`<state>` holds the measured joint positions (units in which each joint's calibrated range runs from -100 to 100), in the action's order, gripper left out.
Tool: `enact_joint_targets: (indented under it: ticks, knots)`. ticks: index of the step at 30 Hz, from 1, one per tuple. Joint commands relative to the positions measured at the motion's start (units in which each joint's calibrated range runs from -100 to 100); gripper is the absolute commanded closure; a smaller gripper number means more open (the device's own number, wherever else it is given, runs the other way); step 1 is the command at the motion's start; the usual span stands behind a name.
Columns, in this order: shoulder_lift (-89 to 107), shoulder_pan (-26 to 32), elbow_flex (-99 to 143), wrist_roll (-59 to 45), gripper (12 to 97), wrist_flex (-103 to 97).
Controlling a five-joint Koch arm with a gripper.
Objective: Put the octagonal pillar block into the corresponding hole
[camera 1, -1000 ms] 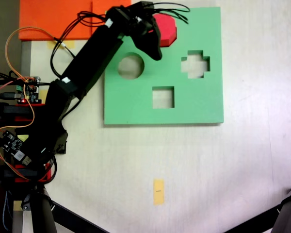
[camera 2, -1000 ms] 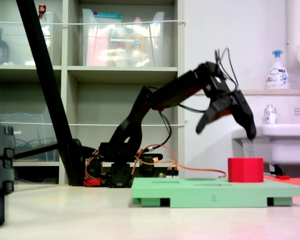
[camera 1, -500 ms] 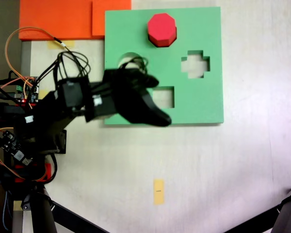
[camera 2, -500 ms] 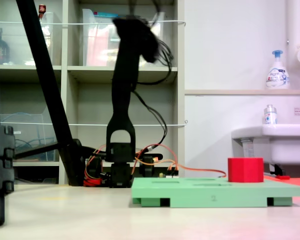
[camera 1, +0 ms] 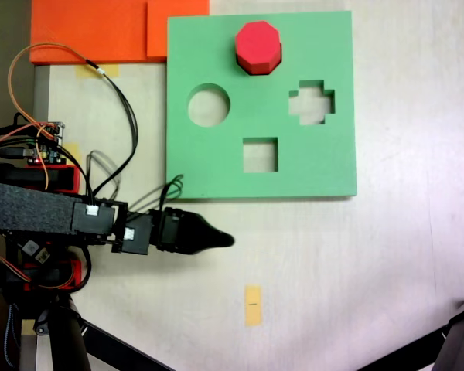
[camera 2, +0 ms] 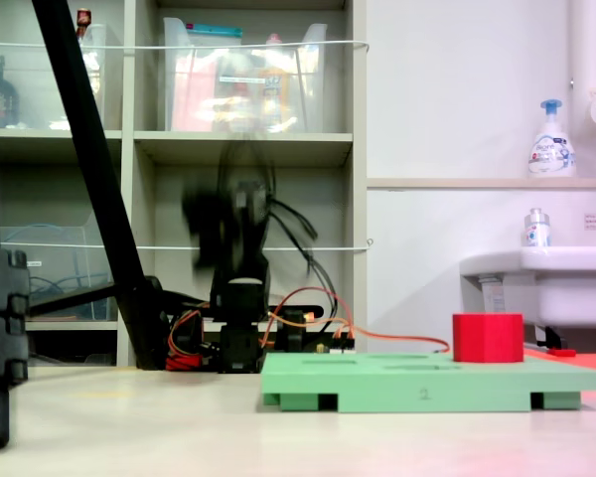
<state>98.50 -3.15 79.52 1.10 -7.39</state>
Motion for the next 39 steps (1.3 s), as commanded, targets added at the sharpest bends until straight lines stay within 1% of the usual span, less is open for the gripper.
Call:
enact_joint_targets:
  ticks: [1,5,9,14,15,16,39]
  knots:
    - [1.5,0.8,5.3,-2.3,57.5,-10.6]
    - [1.5,1.7,20.5,-2.4,57.2,-10.9]
    - [1.5,2.0,20.5,-3.6,57.7,-9.5]
    - [1.5,2.2,20.5,-3.7,58.4,5.7]
    - [1.5,2.3,20.5,-3.6,60.8,5.8]
    - [1.5,2.2,20.5,-3.6,61.2,5.8]
    - [1.5,2.2,20.5,-3.6,60.3,5.0]
